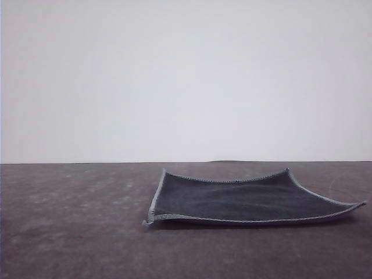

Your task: Fold clothes

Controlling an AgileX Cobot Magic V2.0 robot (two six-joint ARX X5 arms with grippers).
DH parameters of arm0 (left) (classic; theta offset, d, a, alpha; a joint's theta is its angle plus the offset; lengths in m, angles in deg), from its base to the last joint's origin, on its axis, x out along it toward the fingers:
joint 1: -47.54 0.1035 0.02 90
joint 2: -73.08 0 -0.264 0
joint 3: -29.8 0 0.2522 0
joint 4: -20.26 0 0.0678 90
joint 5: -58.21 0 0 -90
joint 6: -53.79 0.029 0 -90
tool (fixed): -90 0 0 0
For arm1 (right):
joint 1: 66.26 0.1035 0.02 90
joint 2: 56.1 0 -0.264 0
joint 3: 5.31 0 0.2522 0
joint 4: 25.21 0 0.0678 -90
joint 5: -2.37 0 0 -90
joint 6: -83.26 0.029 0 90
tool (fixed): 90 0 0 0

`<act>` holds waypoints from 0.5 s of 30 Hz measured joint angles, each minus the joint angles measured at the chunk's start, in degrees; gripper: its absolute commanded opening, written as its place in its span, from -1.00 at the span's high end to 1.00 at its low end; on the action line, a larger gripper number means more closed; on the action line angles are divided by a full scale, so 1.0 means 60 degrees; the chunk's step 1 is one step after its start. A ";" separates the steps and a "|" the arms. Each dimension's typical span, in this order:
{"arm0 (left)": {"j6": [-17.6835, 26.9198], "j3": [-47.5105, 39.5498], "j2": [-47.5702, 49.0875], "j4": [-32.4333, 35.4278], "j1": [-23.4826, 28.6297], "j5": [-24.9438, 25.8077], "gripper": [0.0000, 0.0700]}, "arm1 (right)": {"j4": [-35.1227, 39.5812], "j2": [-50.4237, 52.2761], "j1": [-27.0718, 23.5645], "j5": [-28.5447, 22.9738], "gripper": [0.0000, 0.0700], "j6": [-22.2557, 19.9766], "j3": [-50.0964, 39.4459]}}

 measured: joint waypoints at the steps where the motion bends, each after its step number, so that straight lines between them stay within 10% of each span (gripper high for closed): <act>1: 0.0000 0.0000 0.0000 0.0000 0.0000 0.0000 0.95 | 0.0000 0.0000 0.0000 0.0000 0.99 0.0000 0.0000; 15: 0.1075 -0.0106 0.0000 0.0332 0.0000 -0.0047 0.95 | 0.0000 0.0000 0.0000 0.0000 0.99 0.0000 0.0000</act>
